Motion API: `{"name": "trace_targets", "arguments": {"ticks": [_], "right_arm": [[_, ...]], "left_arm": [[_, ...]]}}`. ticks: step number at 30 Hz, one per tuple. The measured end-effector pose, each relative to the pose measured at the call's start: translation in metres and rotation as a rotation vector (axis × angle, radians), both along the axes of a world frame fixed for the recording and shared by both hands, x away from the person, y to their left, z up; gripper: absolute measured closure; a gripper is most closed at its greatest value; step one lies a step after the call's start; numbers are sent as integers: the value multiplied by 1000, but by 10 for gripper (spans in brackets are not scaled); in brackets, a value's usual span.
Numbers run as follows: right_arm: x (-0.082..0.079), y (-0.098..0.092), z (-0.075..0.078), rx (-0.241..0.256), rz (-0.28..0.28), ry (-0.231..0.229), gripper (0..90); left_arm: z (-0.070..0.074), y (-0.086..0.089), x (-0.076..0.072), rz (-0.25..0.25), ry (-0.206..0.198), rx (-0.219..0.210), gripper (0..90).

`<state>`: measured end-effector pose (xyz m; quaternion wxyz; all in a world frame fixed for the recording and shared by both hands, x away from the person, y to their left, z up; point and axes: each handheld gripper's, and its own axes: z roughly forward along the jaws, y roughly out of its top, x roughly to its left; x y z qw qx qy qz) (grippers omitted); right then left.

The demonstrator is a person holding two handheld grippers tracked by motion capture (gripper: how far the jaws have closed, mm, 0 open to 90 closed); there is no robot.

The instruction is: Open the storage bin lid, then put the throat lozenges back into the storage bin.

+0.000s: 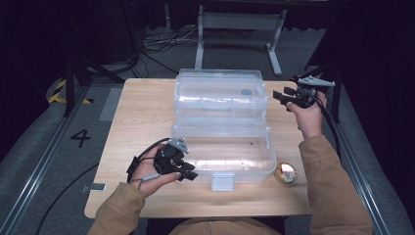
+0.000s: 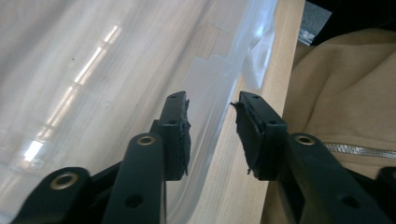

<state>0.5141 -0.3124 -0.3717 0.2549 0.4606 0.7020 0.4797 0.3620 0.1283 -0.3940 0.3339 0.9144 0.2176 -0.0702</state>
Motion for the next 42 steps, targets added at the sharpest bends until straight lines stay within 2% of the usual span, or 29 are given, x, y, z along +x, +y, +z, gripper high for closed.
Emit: {"name": "trace_targets", "arguments": {"ticks": [3, 5, 10, 12, 15, 17, 24, 28, 34, 42], "right_arm": [[-16, -6, -6, 2, 22, 9, 349], [-25, -11, -8, 2, 40, 6, 302], [-40, -21, -10, 44, 79, -34, 267], [-42, -22, -11, 38, 104, -19, 251], [-48, -24, -11, 36, 106, -31, 291], [-50, -27, -12, 26, 99, -28, 283], [-64, -44, -10, 61, 100, -6, 273], [-71, -48, -8, 76, 111, 8, 285], [-78, -47, -8, 60, 128, 19, 301], [-88, -49, -1, 39, 158, 28, 306]], "left_arm": [[10, 8, 1, 2, -3, -36, 605], [18, 16, 3, 20, -22, -63, 600], [25, 31, 10, 80, -50, -83, 593], [27, 37, 12, 110, -61, -90, 578], [30, 45, 15, 174, -84, -90, 547], [30, 50, 17, 207, -74, -86, 501], [33, 67, 25, 298, -94, -113, 478], [33, 72, 28, 320, -99, -119, 479], [33, 74, 33, 341, -98, -125, 481], [30, 80, 36, 366, -101, -110, 481]]}}
